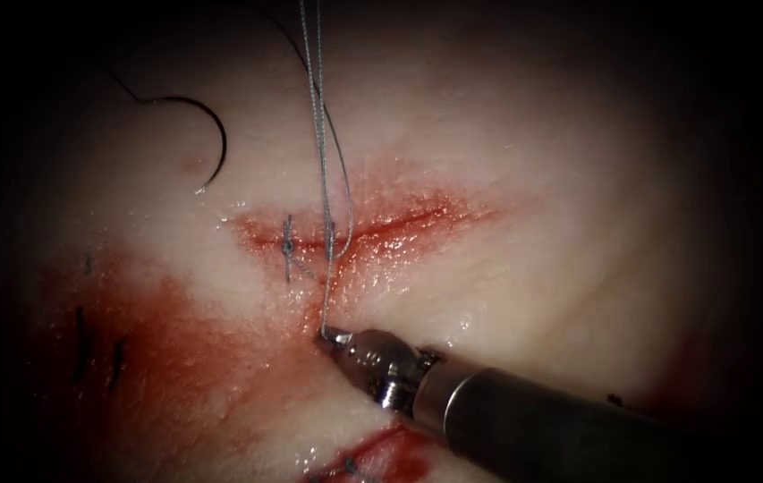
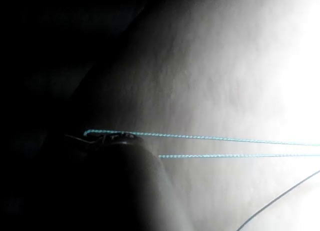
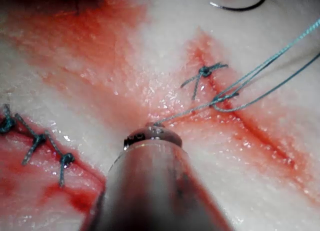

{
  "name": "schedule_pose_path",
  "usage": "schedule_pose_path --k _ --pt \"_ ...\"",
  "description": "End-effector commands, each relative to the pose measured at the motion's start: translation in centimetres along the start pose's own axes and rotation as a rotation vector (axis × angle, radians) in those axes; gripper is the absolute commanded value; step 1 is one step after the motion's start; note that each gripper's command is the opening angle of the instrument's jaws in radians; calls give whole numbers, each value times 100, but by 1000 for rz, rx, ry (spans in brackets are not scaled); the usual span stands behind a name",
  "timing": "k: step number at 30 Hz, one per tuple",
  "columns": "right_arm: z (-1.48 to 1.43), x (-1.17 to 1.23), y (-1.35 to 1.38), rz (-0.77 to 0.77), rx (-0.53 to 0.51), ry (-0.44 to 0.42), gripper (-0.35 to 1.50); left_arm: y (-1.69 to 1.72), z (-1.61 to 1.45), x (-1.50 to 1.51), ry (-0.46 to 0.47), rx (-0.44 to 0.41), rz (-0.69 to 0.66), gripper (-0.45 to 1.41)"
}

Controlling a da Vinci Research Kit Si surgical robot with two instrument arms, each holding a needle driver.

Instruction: Wound Closure

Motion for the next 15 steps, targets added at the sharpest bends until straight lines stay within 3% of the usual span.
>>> schedule_pose_path --k 1,5,10,15 --pt "7 4 -3 5 3 3 -35 -2 16 0 -3 13 -1 -45" --pt "5 0 -5 19 -7 2 -35 2 24 -3 4 38 22 -45" --pt "16 -21 -17 55 -12 -81 -35 1 29 -7 18 49 61 -45" --pt "22 -34 -33 48 -12 -102 -35 -1 29 -12 25 58 66 -45"
